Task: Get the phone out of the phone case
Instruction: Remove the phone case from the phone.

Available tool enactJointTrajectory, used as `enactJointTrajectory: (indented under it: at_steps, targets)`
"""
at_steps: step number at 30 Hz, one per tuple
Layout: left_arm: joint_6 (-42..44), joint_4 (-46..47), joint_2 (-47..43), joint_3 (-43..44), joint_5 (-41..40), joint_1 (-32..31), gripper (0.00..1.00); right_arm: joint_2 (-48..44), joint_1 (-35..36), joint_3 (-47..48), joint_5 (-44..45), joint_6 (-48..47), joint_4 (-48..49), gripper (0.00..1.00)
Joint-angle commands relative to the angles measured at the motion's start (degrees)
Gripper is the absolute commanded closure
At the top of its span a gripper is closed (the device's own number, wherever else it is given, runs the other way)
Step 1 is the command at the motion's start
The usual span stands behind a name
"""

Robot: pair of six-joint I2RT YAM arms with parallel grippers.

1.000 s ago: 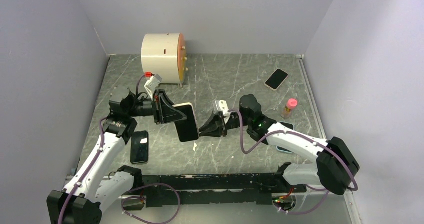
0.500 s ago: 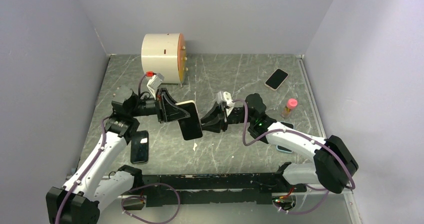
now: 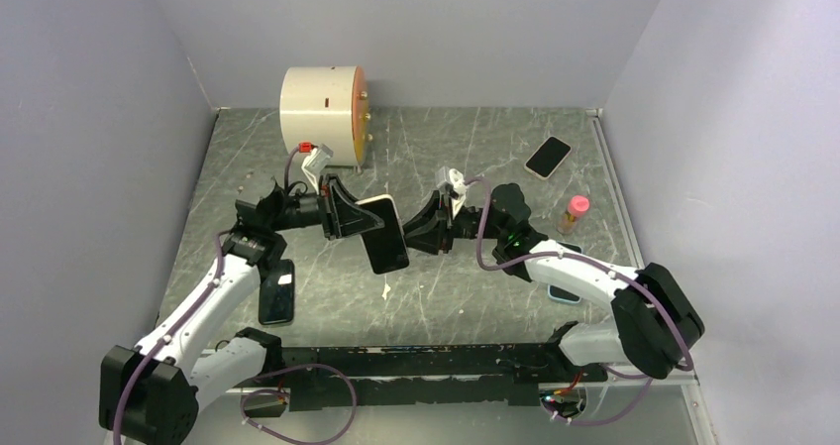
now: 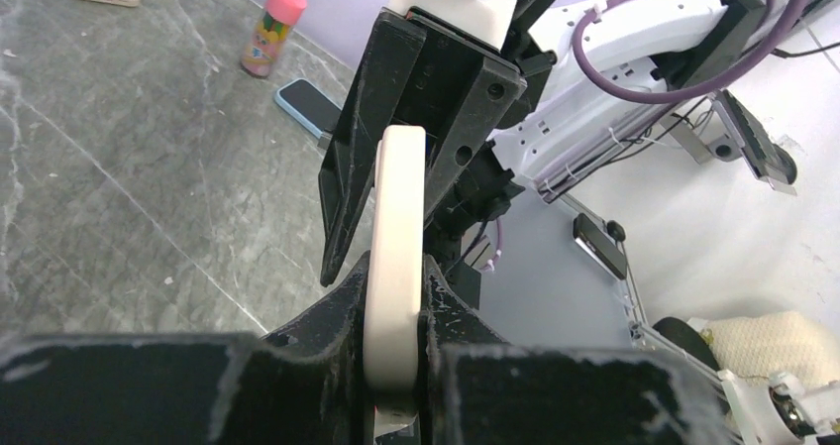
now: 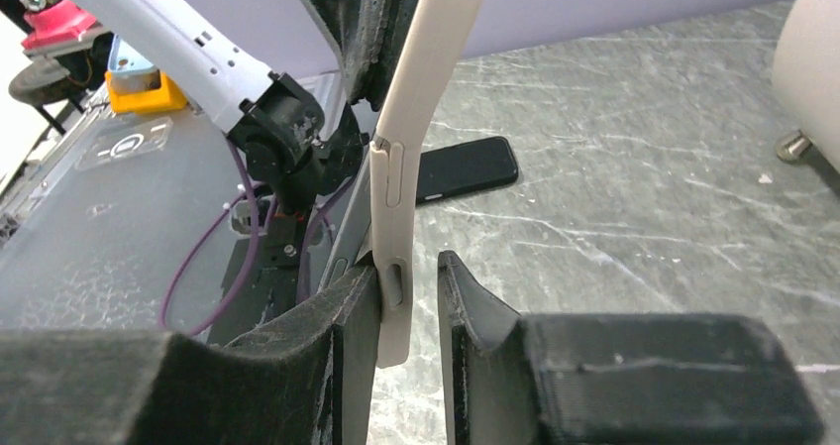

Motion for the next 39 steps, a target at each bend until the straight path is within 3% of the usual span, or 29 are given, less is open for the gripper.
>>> enactJointTrajectory:
  at_steps: [1, 7, 13, 18, 21, 23, 27, 34, 39]
  targets:
    - [1.2, 2.0, 2.2, -1.7, -5.2, -1.2, 0.98, -0.3, -0.5, 1.4, 0.6, 5.3, 12.8, 0.70]
    - [7.1, 0.1, 6.6, -1.6, -9.3, -3.0, 0.97, -1.6, -0.5, 1.3, -0.7, 4.7, 9.9, 0.70]
    - [7.5, 8.4, 13.4, -1.8, -7.4, -4.1, 0.97, -2.0, -0.6, 0.4, -1.5, 3.3, 7.8, 0.71]
    - [7.8, 12.8, 19.2, -0.7, -6.8, -4.5, 0.97, -1.4, -1.2, -1.9, -1.5, 4.0, 10.2, 0.81]
    - [8.7, 13.1, 21.5, -0.3, -8.2, -4.5, 0.97, -1.0, -2.3, -4.2, -1.8, 6.9, 14.5, 0.95]
    - [9.4, 12.6, 23.2, 0.4, -9.4, -4.6, 0.91, -0.4, -3.1, -5.4, -2.1, 9.0, 17.7, 1.00]
    - [10.5, 11.5, 26.1, 1.7, -12.2, -4.5, 0.74, -0.1, -4.6, -6.7, -2.9, 10.0, 17.7, 1.00]
    - [10.9, 11.2, 30.2, 3.5, -15.8, -4.5, 0.47, -1.5, -5.4, -5.2, 2.2, 3.4, 3.2, 1.00]
    - [12.5, 5.6, 30.2, 4.4, -24.3, -4.5, 0.34, -0.4, -6.1, -4.8, 8.7, 2.4, -3.3, 1.00]
